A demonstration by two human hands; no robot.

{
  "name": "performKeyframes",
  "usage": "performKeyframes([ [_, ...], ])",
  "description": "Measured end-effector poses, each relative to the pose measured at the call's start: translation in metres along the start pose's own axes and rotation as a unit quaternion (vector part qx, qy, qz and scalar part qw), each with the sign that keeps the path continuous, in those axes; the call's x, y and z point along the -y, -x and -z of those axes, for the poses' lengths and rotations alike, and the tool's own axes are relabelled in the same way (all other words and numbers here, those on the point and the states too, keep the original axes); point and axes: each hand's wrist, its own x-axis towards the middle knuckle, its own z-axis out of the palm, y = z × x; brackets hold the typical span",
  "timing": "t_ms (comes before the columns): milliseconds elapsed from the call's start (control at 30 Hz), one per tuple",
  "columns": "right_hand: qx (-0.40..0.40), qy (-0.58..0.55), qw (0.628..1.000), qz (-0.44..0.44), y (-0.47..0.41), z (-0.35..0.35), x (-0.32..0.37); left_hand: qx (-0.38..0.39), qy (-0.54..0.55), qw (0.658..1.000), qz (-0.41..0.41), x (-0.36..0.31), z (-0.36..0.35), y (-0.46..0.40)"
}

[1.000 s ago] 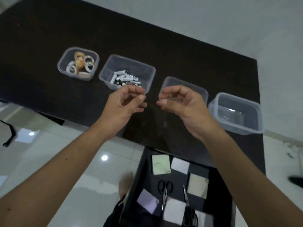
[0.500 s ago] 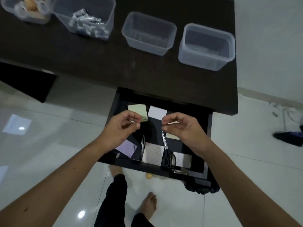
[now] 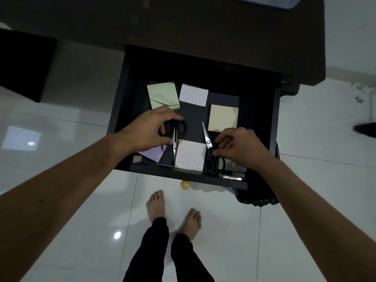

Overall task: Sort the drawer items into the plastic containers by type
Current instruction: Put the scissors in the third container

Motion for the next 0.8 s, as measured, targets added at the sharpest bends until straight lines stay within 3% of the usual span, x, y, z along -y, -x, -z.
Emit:
performKeyframes([
  [600,0.027,-0.073,0.996,-0.033,-0.001,-0.008,-0.003,0.018,-0.178,0.983,-0.050,0.001,0.005,-0.007],
  [800,0.023,-0.150,0.988,-0.037,0.007,-0.001,0.001,0.014,-0.096,0.995,-0.014,0.004,0.007,-0.005],
])
